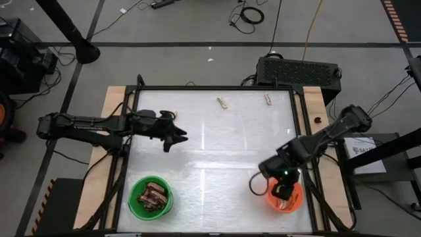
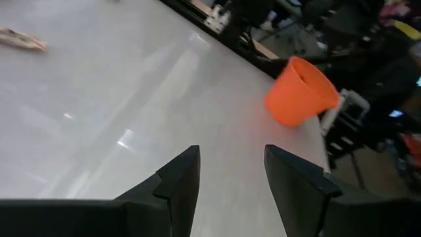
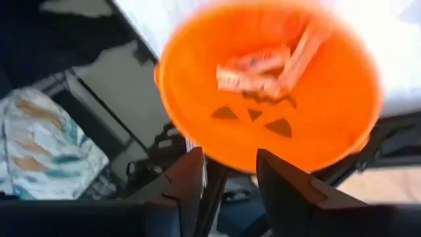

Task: Sort candy by brand, put in halloween buckets
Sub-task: Put the white candy into the orange bucket

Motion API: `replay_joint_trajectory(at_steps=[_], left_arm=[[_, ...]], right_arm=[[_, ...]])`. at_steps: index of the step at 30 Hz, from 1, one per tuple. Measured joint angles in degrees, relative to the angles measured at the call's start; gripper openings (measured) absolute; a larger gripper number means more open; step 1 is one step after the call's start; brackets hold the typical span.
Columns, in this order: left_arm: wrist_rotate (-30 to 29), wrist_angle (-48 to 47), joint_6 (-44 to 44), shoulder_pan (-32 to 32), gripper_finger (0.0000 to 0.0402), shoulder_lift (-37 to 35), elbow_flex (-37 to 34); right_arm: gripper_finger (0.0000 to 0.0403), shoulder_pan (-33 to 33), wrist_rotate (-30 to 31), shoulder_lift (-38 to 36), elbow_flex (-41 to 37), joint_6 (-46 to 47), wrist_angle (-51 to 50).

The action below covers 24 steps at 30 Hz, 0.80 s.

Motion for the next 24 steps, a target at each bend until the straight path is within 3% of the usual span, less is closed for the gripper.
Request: replay_joint_trajectory(at_steps=[11, 13, 18, 24], left_arm=[[6.42, -0.69, -0.19, -0.02, 0.0177, 0.00, 0.00], [6.42, -0.70, 1.01, 0.00, 0.0177, 0.00, -0.02], [6.31, -0.70, 3.03, 0.23, 0.0177, 0.00, -0.02], [1.84, -2.58, 2.51, 0.99, 0.0177, 0.00, -0.02]], right_arm=[[0.0137, -13.06, 2.89, 0.04, 0.00, -5.09, 8.06], [0.0137, -15.49, 7.66, 0.38, 0.00, -8.38, 11.50], [0.0137, -22.34, 28.25, 1.84, 0.02, -23.50, 24.68], [0.0137, -33.67, 31.58, 7.95, 0.08, -34.81, 39.62]])
